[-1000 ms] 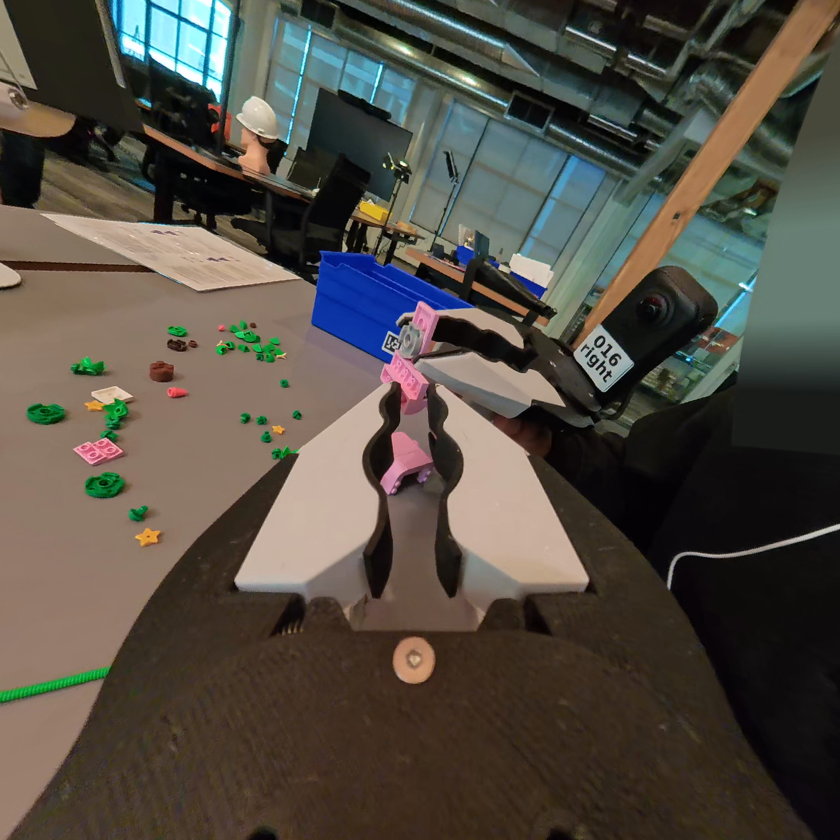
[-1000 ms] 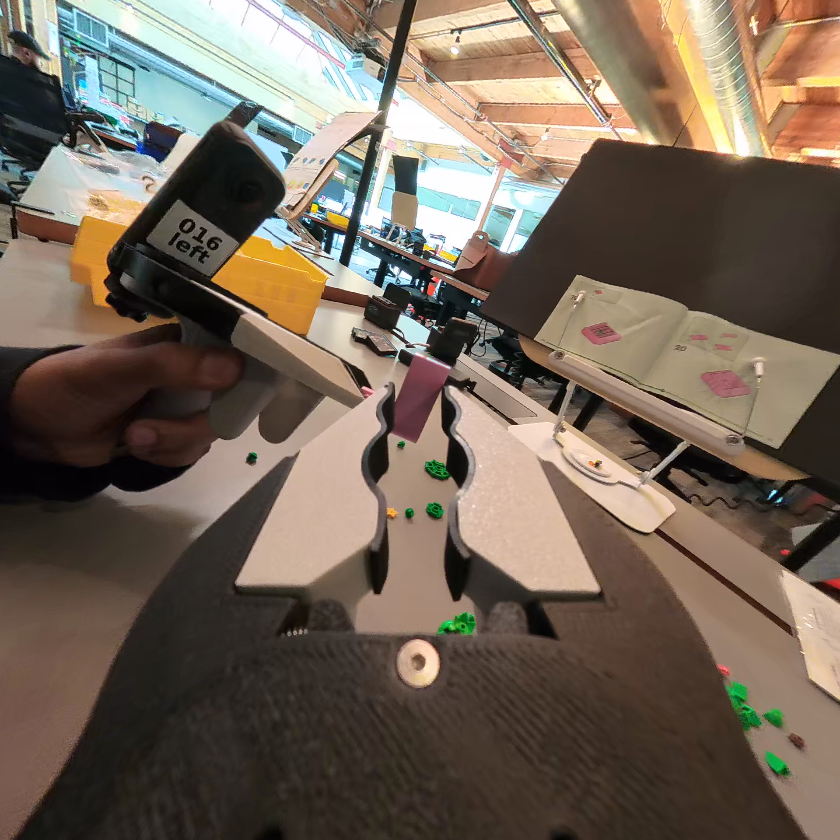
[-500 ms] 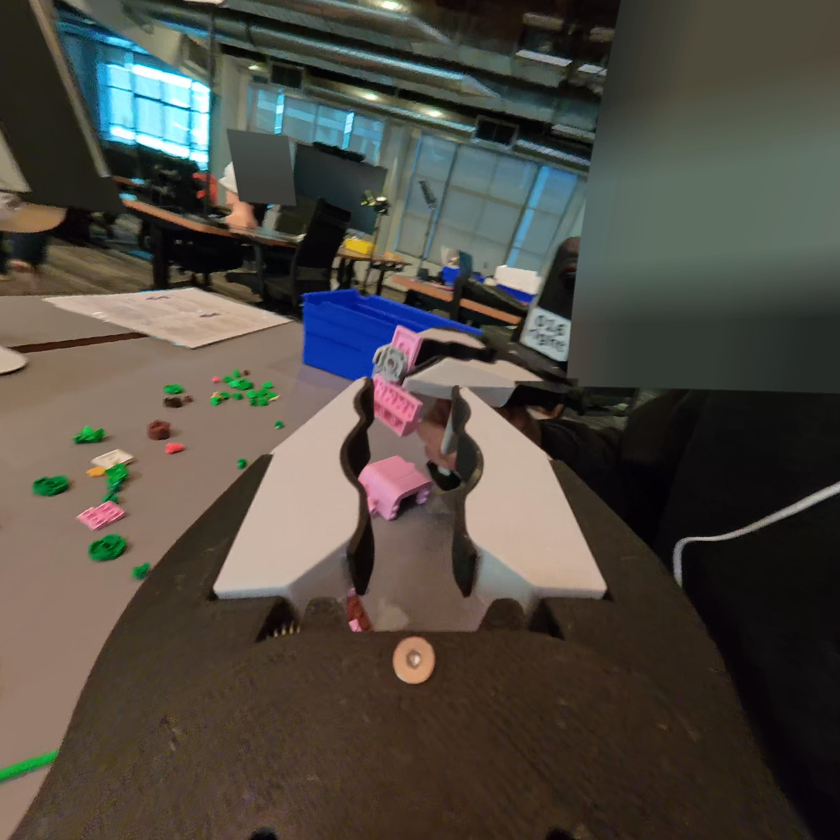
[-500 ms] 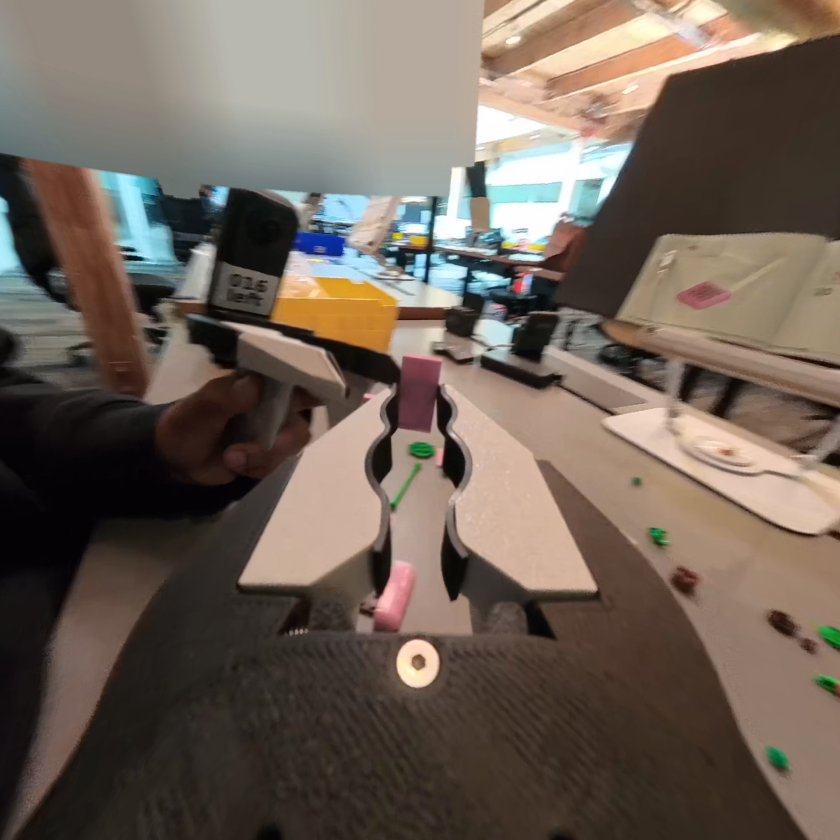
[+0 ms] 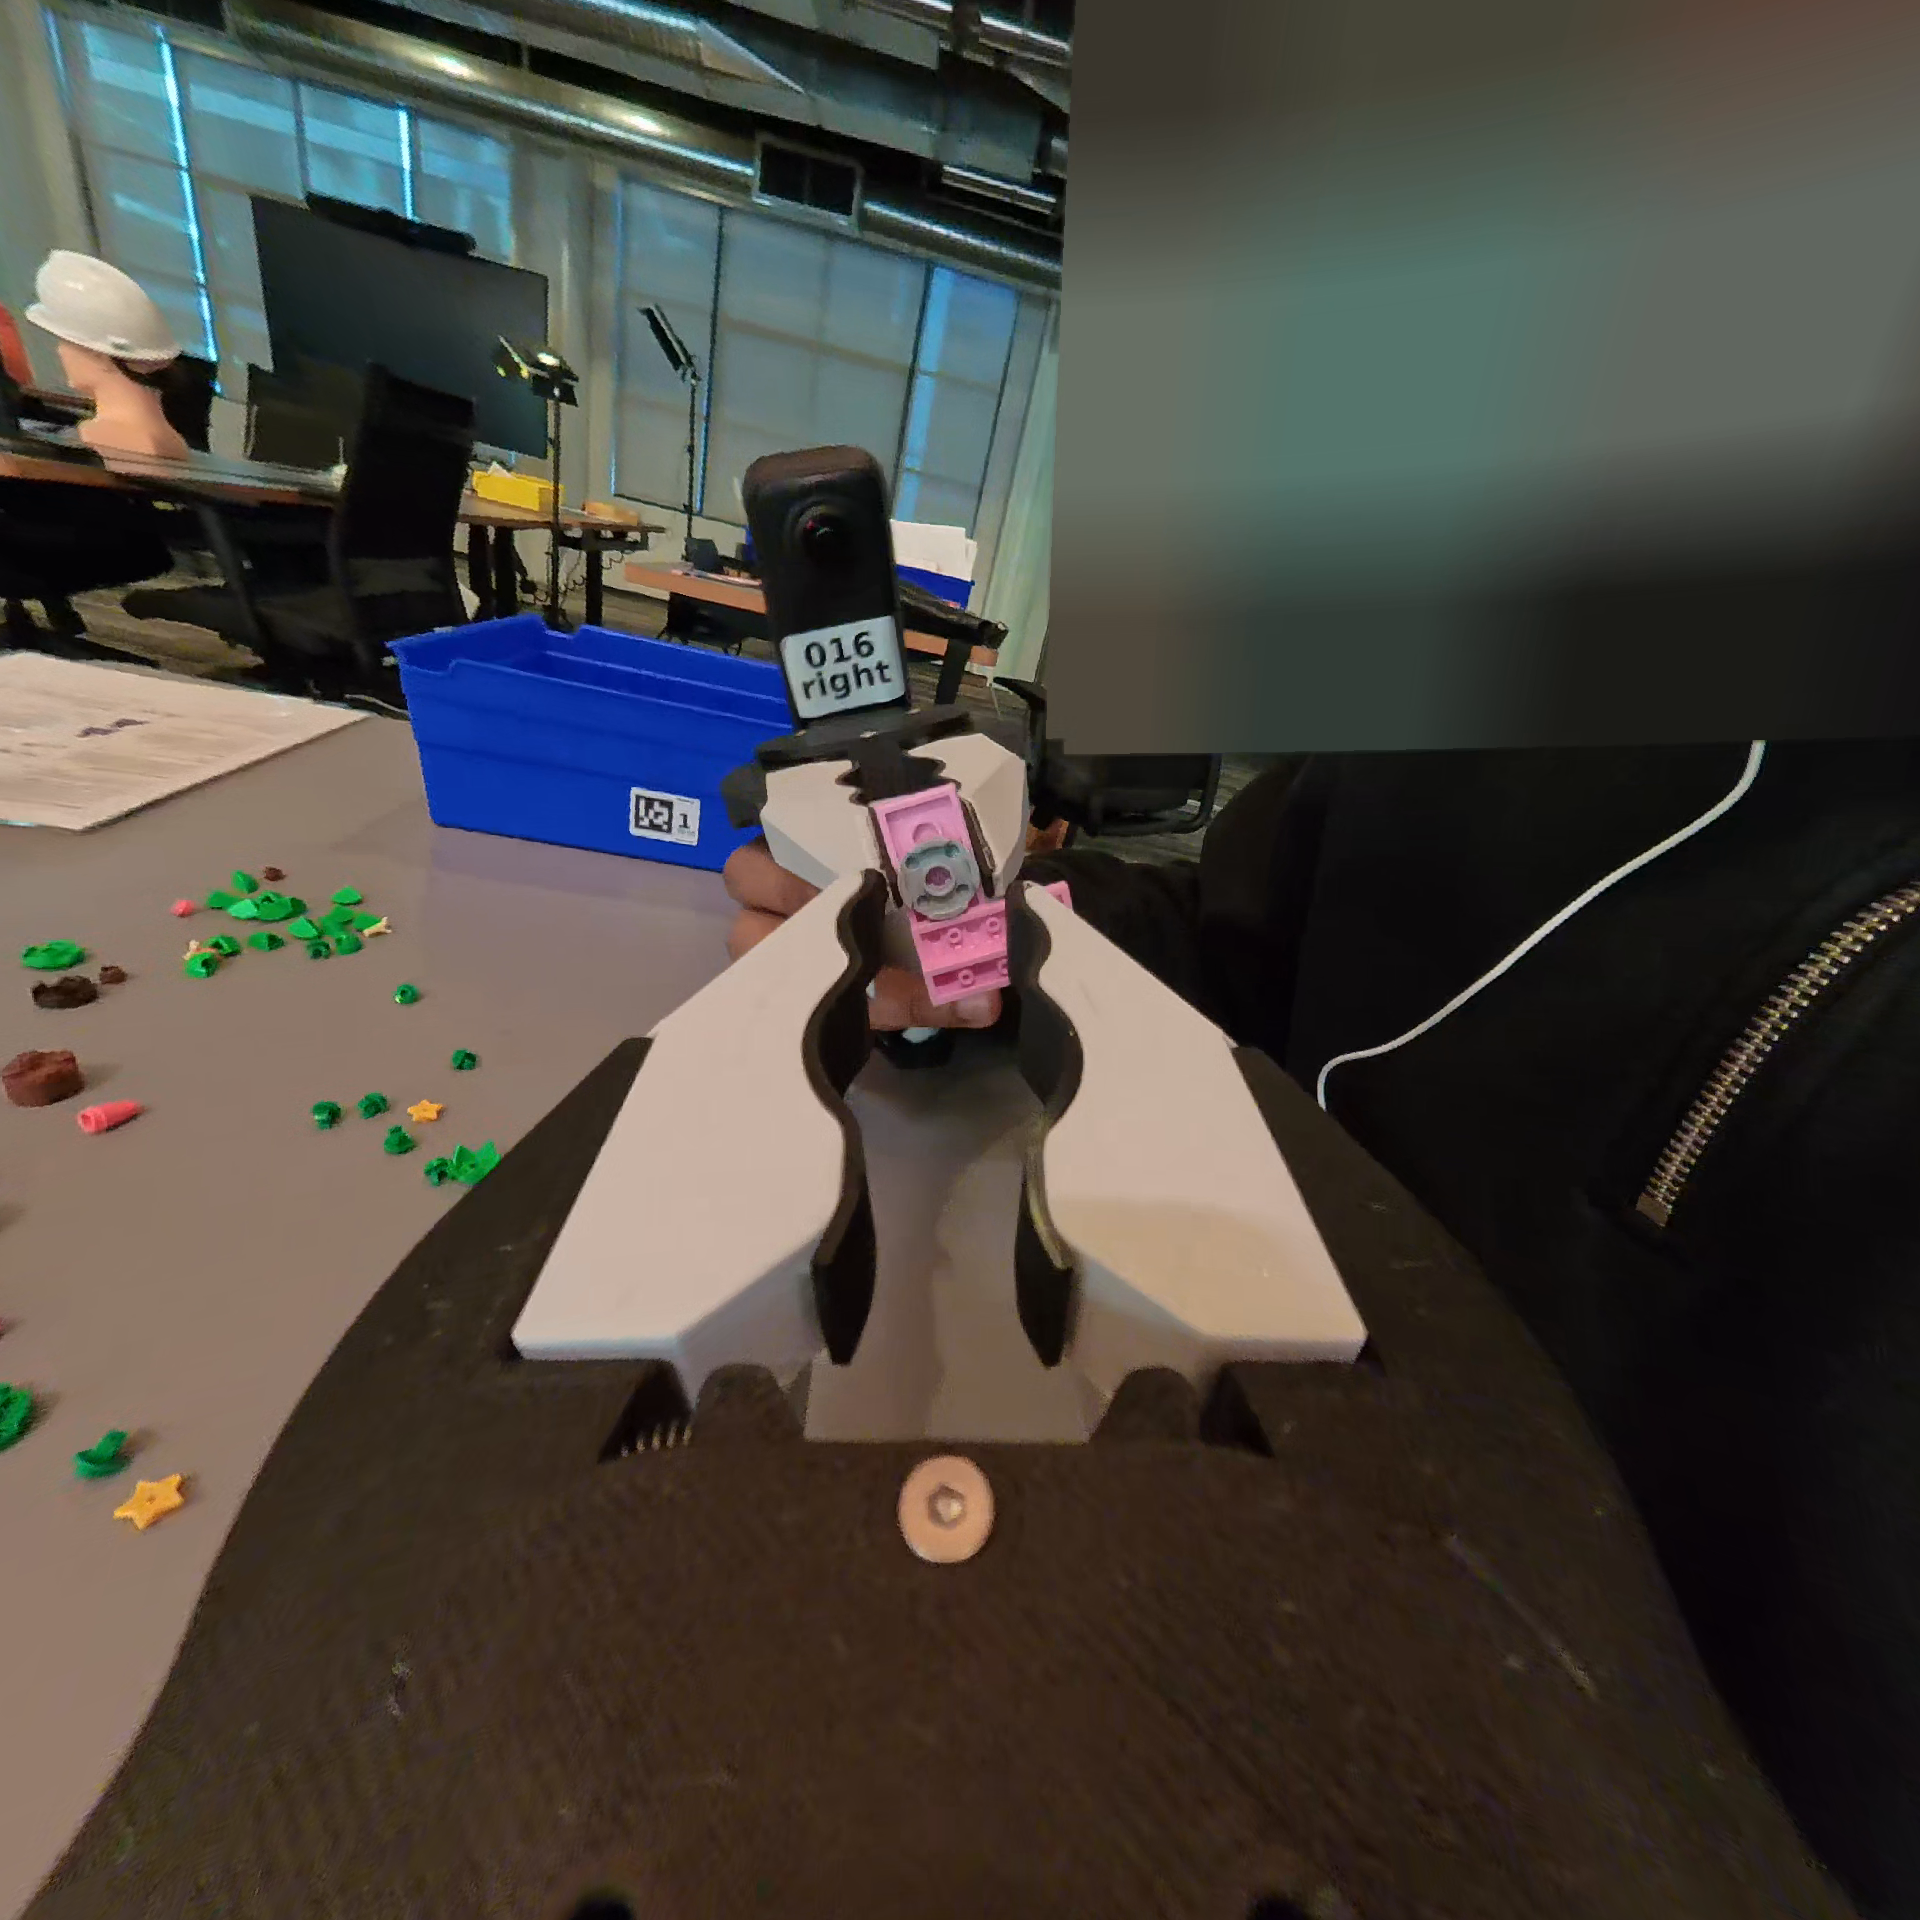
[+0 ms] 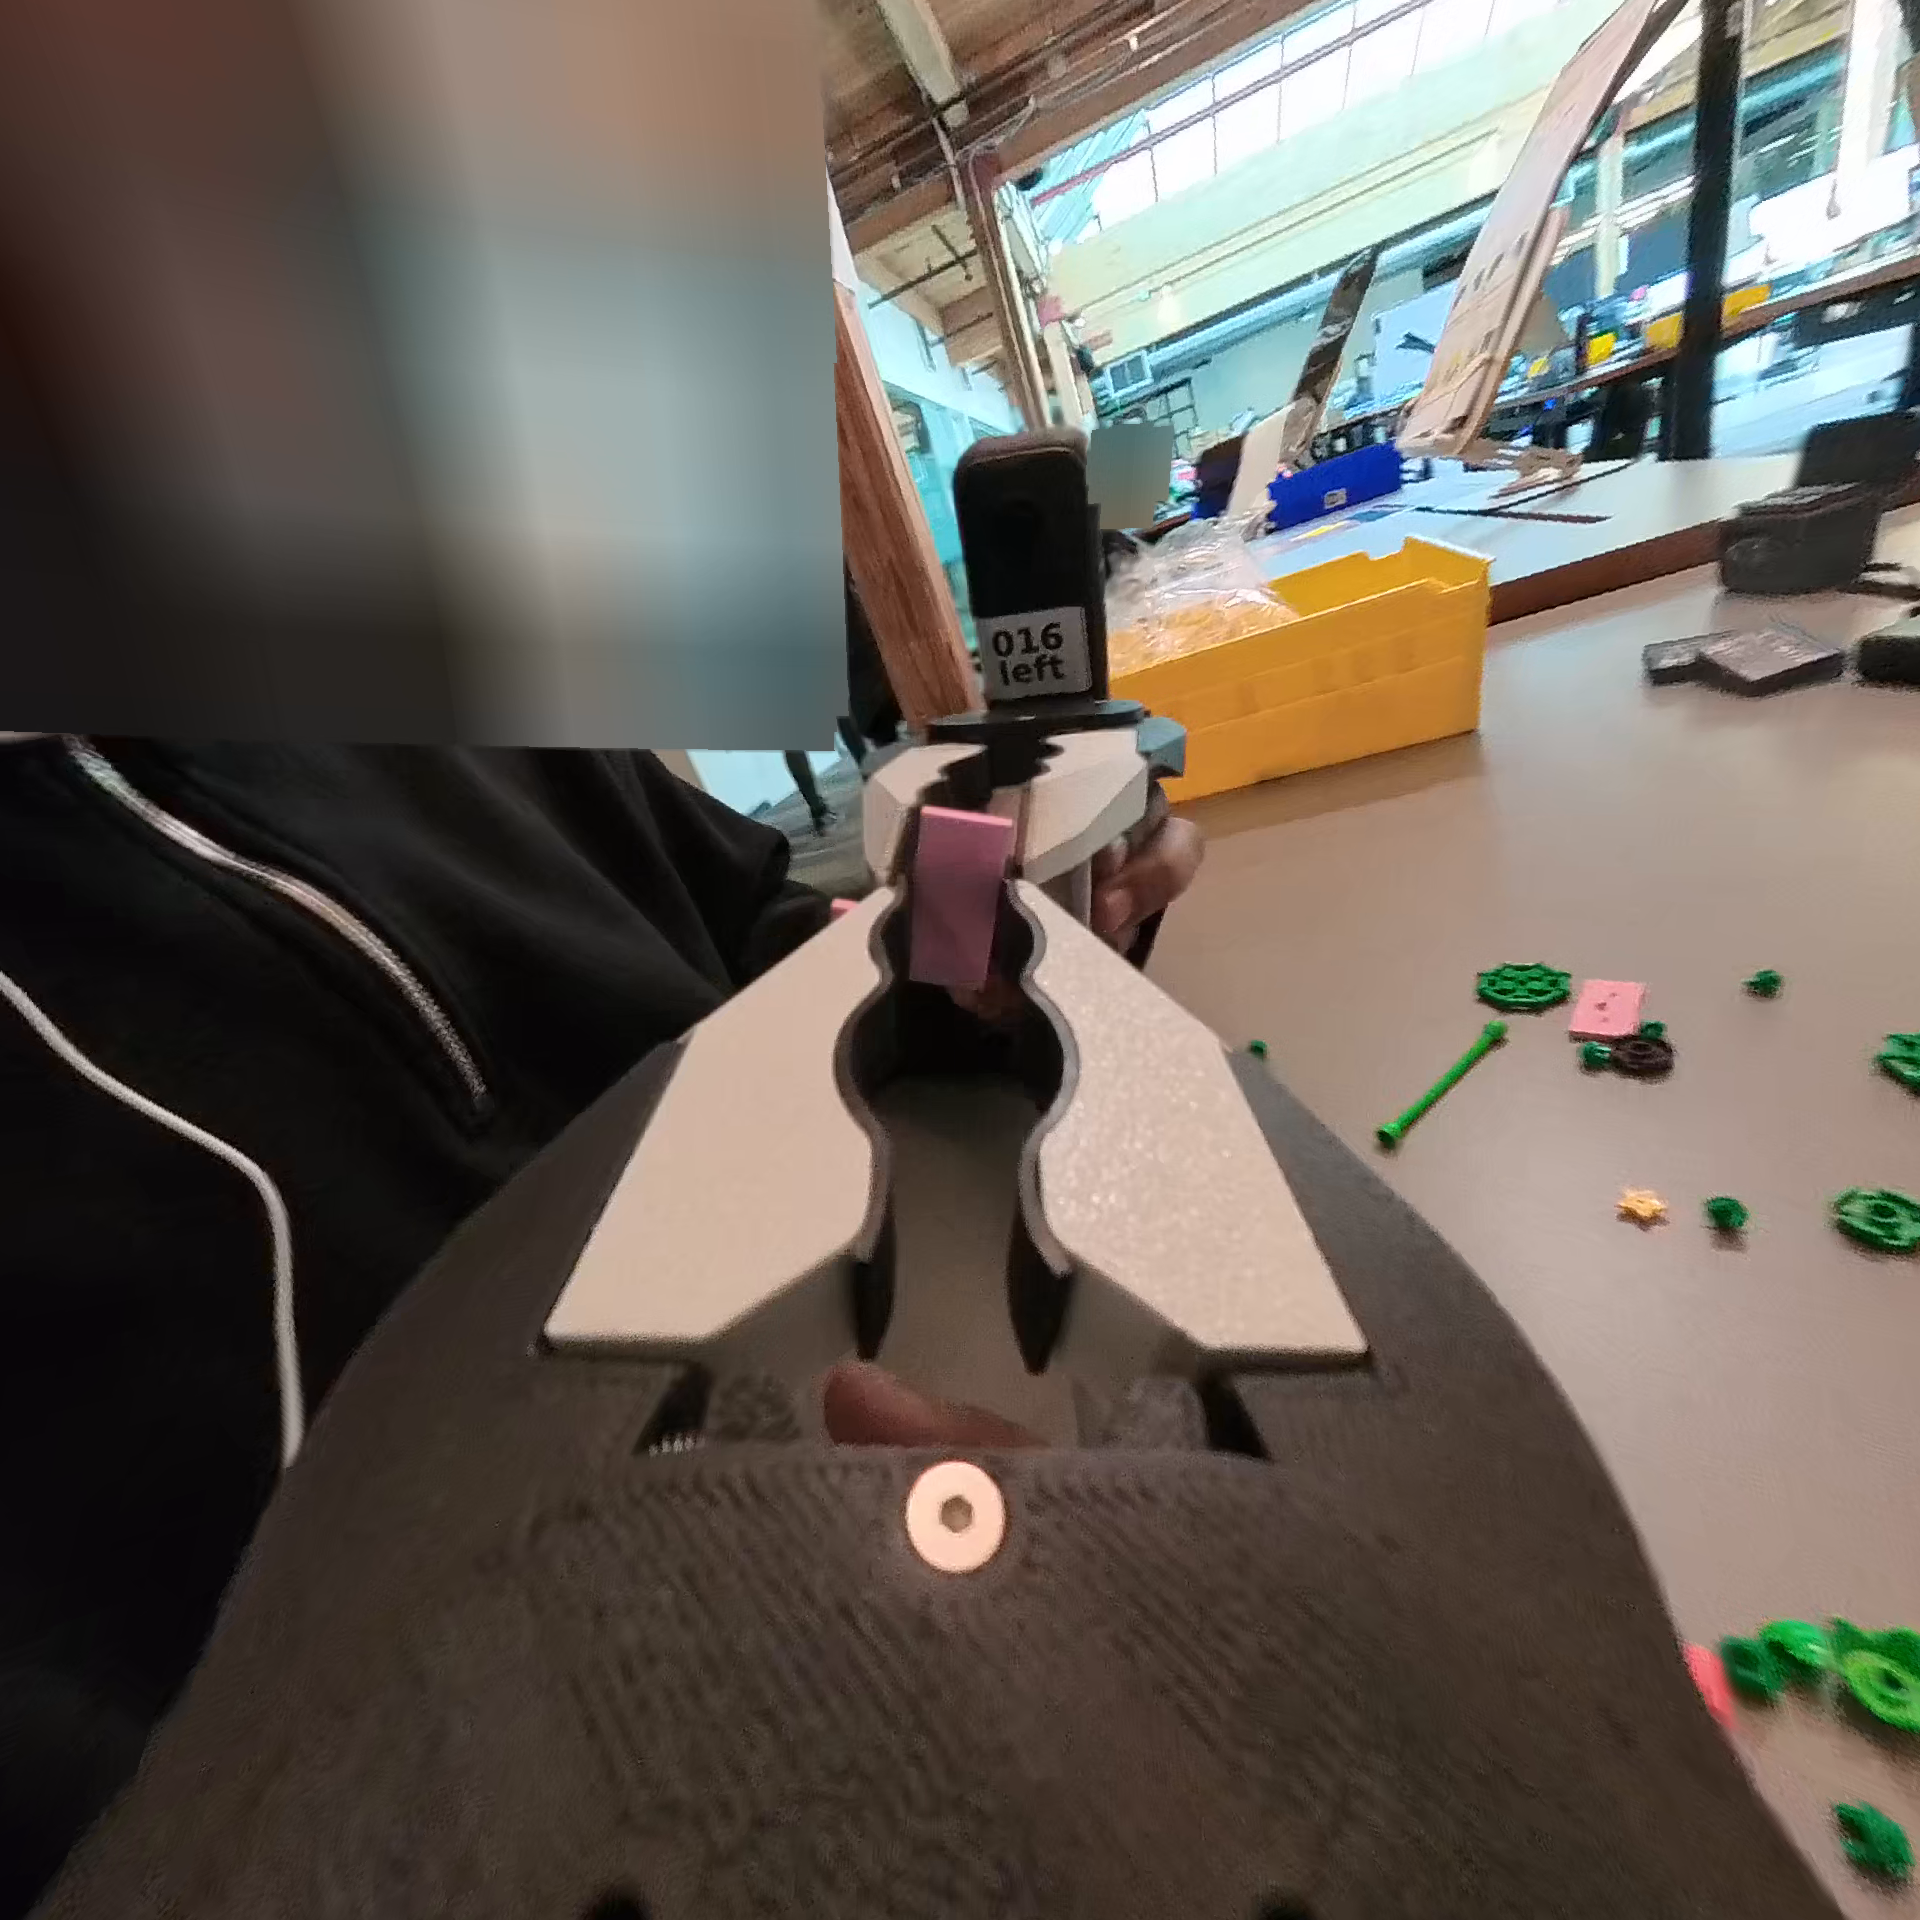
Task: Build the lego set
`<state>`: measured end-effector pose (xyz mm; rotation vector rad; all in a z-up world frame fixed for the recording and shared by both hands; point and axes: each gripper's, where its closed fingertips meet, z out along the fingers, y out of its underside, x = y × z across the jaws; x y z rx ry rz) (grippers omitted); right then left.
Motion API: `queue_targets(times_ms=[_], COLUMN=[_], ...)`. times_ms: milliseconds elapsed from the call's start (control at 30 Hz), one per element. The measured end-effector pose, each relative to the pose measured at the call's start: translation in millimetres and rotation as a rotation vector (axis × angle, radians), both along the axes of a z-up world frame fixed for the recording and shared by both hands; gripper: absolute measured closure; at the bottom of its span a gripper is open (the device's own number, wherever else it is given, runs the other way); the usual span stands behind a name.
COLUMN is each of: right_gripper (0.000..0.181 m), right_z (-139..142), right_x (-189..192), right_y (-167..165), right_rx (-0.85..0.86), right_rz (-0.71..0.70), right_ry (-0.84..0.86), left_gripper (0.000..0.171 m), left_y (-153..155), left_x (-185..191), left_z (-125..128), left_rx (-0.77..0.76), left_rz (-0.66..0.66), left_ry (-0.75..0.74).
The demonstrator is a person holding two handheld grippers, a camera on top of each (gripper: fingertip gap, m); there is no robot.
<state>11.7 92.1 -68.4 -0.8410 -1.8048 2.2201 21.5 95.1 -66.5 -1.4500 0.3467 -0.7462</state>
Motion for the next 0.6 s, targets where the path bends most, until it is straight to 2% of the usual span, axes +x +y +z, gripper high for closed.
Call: queue_targets(times_ms=[167, 333, 600], right_gripper=[0.167, 0.166, 0.166], right_z=[-12, -17, -17], right_x=[-4, -6, -10], right_y=[2, 2, 7], right_rx=[0.196, 0.268, 0.336], right_rz=[-0.13, -0.175, -0.246], right_ry=[0.125, 0.179, 0.242], left_gripper=[0.149, 0.153, 0.152], left_y=[3, 6, 9], left_x=[-3, -7, -11], left_z=[-4, -10, -15], left_rx=[-0.074, -0.133, -0.135], left_rz=[-0.053, -0.086, -0.036], left_ry=[-0.107, -0.188, -0.144])
